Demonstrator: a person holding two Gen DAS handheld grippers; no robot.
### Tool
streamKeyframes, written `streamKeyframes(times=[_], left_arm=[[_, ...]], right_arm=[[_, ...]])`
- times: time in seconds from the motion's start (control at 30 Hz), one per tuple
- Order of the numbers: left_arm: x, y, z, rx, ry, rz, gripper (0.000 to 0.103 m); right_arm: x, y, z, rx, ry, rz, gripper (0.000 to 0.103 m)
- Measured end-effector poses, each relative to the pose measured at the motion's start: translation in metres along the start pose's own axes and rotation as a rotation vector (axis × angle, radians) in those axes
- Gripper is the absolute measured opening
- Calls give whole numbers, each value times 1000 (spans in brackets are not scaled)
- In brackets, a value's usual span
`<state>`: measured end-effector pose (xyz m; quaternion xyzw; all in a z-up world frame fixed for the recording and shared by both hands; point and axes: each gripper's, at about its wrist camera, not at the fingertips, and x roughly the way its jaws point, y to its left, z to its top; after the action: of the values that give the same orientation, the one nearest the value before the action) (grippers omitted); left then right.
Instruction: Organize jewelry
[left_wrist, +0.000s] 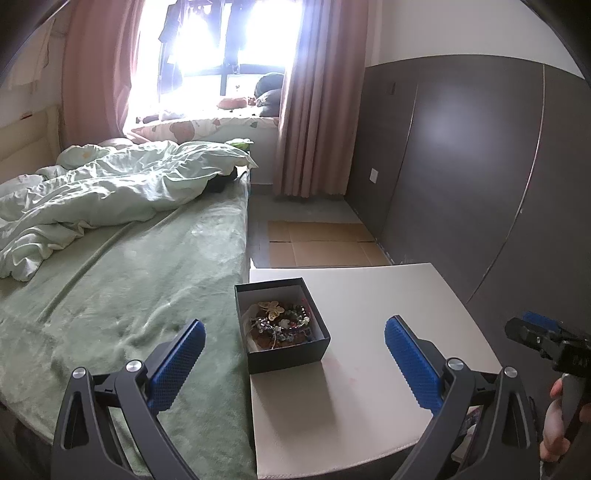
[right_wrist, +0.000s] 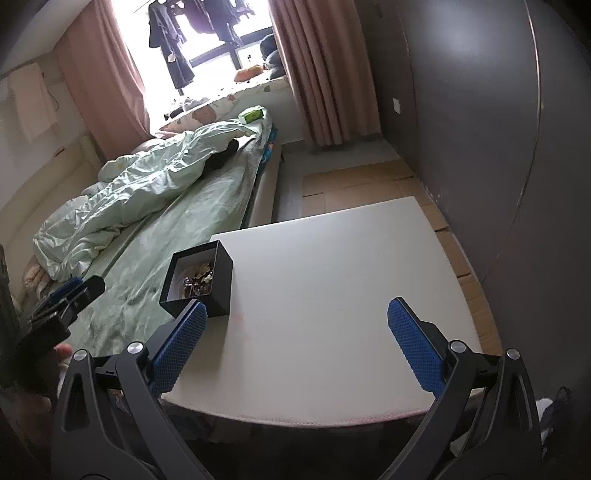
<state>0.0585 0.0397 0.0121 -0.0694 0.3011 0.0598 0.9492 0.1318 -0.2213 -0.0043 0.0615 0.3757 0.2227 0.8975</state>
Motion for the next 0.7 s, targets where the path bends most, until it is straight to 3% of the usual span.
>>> streamKeyframes(times=[0.7], left_arm=[[-8, -2, -1, 10, -14, -12, 95]], right_arm=[[-3, 2, -4, -10, -9, 2, 98]])
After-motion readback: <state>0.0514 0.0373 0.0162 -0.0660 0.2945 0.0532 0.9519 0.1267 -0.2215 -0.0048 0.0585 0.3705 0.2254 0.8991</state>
